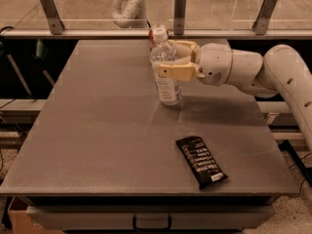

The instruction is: Place blue plastic bottle upright

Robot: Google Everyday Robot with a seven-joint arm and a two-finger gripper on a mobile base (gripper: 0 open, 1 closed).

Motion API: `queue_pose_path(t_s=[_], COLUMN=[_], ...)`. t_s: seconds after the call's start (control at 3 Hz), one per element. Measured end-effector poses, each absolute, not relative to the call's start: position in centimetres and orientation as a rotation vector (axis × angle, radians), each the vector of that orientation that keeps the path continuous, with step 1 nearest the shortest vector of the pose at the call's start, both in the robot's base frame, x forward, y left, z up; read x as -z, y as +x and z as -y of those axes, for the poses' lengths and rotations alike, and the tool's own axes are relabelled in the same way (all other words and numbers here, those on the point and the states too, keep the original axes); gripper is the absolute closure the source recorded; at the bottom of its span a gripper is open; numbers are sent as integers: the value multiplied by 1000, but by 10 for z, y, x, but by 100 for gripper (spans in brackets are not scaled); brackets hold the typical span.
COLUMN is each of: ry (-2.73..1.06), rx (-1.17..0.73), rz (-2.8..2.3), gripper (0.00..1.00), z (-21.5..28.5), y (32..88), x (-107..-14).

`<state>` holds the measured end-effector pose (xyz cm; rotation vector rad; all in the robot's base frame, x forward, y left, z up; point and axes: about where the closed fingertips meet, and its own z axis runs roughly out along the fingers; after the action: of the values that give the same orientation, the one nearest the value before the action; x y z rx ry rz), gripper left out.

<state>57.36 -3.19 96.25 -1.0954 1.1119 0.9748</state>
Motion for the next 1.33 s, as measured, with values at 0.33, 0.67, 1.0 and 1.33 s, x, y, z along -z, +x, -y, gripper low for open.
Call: queue_pose_path(t_s=[0.33,0.67,1.0,1.33], ry=[-1091,-1081,-1077,-1075], rx=[-1006,-1031,-1047,-1055], rz=[-1076,-1057,-1049,-1051], gripper=[84,59,37,14], z=[41,47,51,56], y=[571,570,569,568], x=[-958,-952,-948,-944])
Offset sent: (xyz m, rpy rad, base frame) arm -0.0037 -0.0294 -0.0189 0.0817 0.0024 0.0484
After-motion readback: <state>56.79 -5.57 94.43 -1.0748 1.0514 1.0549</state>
